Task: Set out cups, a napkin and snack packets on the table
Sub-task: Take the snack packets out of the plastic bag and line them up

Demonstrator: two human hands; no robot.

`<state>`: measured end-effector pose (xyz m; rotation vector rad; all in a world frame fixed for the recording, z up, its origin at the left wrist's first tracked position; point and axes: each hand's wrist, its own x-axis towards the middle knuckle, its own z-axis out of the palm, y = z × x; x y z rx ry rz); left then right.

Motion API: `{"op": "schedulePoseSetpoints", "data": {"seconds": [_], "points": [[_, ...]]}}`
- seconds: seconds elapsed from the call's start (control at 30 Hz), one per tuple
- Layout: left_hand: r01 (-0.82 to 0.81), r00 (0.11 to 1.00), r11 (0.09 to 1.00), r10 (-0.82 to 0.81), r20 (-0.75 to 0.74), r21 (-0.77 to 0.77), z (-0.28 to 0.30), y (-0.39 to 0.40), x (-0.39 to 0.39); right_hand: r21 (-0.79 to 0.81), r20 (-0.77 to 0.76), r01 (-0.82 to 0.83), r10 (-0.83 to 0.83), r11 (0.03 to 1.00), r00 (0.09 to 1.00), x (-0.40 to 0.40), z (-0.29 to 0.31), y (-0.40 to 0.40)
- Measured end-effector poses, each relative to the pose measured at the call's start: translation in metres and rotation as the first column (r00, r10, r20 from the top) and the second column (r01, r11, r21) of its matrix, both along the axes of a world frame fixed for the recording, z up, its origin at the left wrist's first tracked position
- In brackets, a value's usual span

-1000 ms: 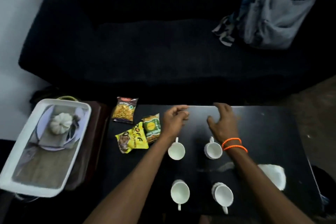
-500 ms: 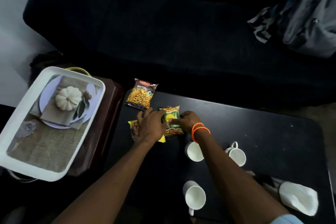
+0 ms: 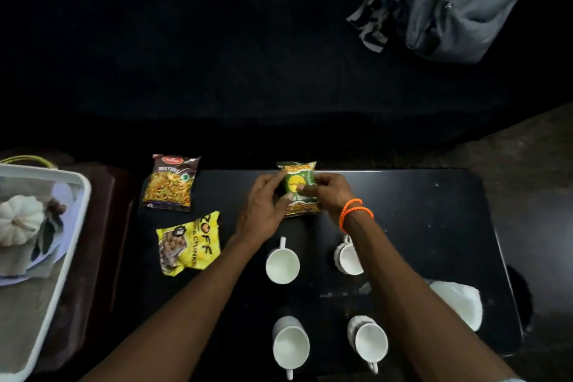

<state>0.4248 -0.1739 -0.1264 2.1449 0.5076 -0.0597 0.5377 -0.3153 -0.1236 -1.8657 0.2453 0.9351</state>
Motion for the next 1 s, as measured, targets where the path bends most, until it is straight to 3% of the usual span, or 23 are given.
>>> {"op": "schedulePoseSetpoints", "data": {"seconds": [0.1,0.23,0.4,0.63,0.87,0.93,1.0], "points": [[0.049,0.995,0.988,-0.061,-0.080,-0.145,-0.003,-0.039,0.039,-0.001,-0.006,0.102,-0.102,0.995,0.995,0.024,0.002,-0.052],[0.128,0.982,0.973,-0.152,-0.116,-0.195,-0.011,-0.092,0.071,-0.006,-0.039,0.217,-0.217,0.976,0.975,0.042,-0.005,-0.107],[0.159,0.978,0.978,-0.175,-0.116,-0.133,-0.022,-0.128,0.085,-0.061,-0.042,0.183,-0.186,0.981,0.982,0.050,-0.019,-0.137],[0.167,0.970,0.983,-0.178,-0.165,-0.081,-0.025,-0.138,0.090,-0.143,0.146,0.190,-0.169,0.971,0.975,0.046,-0.022,-0.145],[0.144,0.972,0.986,-0.157,-0.176,-0.088,-0.022,-0.142,0.085,-0.185,0.102,0.190,-0.174,0.964,0.980,0.041,-0.016,-0.142],[0.119,0.979,0.989,-0.131,-0.156,-0.089,-0.017,-0.138,0.076,-0.279,0.173,0.194,-0.149,0.940,0.974,0.040,-0.007,-0.135],[0.042,0.989,0.993,-0.057,-0.137,-0.109,-0.011,-0.130,0.064,-0.405,0.346,0.230,-0.085,0.885,0.935,0.034,0.005,-0.121]]}}
